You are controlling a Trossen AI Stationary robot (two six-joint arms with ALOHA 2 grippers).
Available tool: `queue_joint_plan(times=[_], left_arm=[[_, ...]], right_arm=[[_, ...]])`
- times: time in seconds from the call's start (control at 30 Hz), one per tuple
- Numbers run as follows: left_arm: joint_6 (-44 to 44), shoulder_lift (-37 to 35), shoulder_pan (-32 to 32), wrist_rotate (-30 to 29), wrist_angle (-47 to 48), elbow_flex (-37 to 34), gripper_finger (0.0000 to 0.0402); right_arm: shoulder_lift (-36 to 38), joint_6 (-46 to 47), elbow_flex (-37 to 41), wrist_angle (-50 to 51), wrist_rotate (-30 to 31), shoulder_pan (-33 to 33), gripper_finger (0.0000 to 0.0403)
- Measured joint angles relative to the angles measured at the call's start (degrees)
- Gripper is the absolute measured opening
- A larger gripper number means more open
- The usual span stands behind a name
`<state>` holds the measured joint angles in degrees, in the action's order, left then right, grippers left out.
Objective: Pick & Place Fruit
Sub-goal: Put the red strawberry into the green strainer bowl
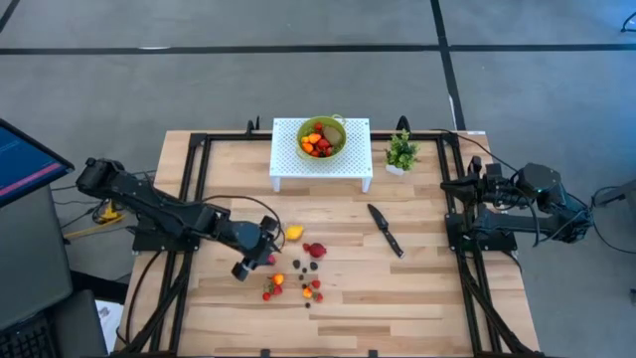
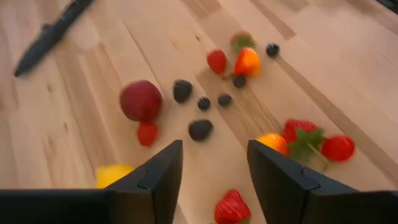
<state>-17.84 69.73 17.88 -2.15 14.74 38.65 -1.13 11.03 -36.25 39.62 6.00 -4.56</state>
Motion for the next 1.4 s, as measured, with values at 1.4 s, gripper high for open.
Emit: queue_joint_plan(times=[1.4], left_arm=[[3.53, 18.4, -3.36, 2.21, 3.98, 0.02, 0.0214]], right_arm=[[0.01, 0.01, 0.0, 0.0, 0.0, -0.02, 0.0017]])
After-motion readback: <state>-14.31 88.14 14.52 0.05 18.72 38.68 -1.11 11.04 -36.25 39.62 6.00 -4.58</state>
